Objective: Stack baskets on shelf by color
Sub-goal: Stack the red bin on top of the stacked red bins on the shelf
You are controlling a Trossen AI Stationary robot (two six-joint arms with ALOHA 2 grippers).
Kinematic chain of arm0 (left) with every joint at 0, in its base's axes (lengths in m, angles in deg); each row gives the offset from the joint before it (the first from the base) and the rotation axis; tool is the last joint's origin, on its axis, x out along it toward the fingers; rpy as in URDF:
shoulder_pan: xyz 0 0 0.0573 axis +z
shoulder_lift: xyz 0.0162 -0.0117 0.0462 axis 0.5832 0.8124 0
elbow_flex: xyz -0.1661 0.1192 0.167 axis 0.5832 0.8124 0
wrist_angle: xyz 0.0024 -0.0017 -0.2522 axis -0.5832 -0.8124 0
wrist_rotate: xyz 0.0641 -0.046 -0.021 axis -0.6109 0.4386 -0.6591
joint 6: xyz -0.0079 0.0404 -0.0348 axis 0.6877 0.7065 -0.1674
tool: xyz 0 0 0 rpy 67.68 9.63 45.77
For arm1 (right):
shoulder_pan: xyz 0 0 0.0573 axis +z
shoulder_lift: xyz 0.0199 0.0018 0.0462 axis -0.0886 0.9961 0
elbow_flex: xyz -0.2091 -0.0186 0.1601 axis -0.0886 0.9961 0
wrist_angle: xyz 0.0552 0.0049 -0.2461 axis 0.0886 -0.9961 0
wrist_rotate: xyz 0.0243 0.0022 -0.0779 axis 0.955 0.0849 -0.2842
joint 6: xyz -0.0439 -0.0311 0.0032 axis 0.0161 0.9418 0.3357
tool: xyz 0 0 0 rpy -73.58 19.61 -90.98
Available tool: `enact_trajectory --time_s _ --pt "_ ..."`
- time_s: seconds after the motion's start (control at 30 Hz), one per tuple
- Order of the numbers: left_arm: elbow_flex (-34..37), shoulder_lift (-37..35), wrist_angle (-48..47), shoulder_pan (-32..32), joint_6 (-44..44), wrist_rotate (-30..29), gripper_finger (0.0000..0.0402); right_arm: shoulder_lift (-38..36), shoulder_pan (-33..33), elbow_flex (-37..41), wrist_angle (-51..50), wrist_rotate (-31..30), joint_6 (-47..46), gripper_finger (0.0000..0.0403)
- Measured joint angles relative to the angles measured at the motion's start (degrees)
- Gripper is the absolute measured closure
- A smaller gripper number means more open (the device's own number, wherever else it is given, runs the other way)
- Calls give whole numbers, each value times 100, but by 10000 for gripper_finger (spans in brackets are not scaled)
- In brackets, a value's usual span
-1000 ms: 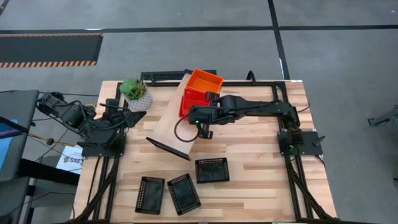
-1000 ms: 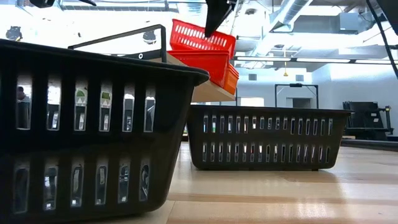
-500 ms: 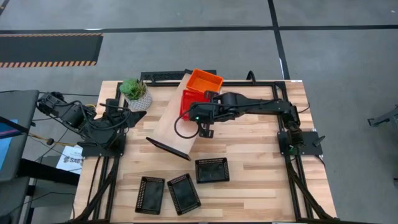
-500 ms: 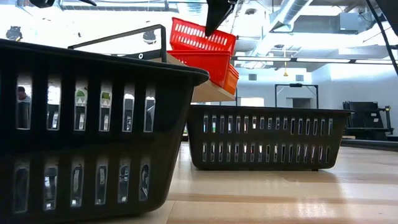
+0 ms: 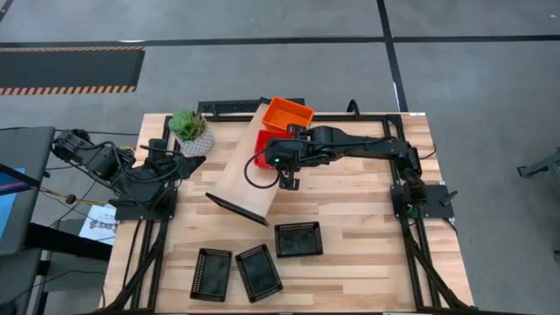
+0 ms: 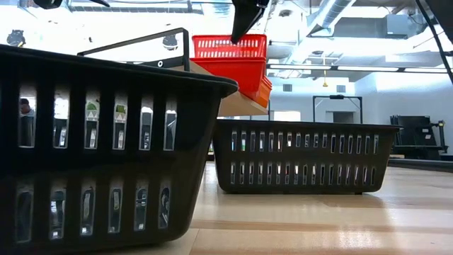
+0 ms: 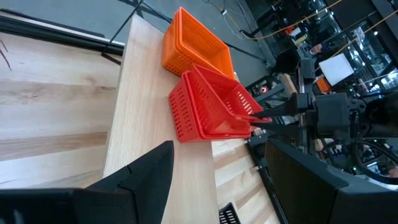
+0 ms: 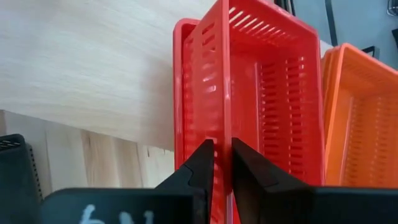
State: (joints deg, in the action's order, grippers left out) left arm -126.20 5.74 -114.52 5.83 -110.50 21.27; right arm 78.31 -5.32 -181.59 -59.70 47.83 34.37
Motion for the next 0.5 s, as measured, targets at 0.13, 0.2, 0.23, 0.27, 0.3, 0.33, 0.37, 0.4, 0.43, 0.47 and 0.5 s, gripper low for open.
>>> enact_trajectory --time_s 0.13,0.2,0.23,0.27,0.3,0.33,0.37,0.4,0.43,0.47,0.5 --pt "0 2 -59 -1 0 -2 160 0 -49 1 163 78 123 335" --pt "0 2 -59 0 0 -2 160 0 -69 2 230 88 156 335" --pt "0 2 -59 0 0 -2 160 0 -69 1 268 88 181 334" --pt "0 2 -59 0 0 -2 160 -2 -69 1 296 90 211 333" --pt "0 2 -59 -1 0 -4 160 -2 -69 2 312 88 242 330" --pt "0 2 -59 0 0 -4 160 -2 -69 2 333 88 255 326" --pt "0 2 -59 0 0 -4 160 -2 -69 1 342 88 268 321" --pt "0 2 -59 0 0 -4 160 -2 -69 2 330 88 276 315" --pt "0 2 -59 -1 0 -4 160 -2 -69 1 310 87 290 308" --pt "0 2 -62 0 0 -4 160 -2 -69 2 281 86 299 300" --pt "0 2 -69 -2 0 -4 160 -2 -69 2 252 86 314 292"
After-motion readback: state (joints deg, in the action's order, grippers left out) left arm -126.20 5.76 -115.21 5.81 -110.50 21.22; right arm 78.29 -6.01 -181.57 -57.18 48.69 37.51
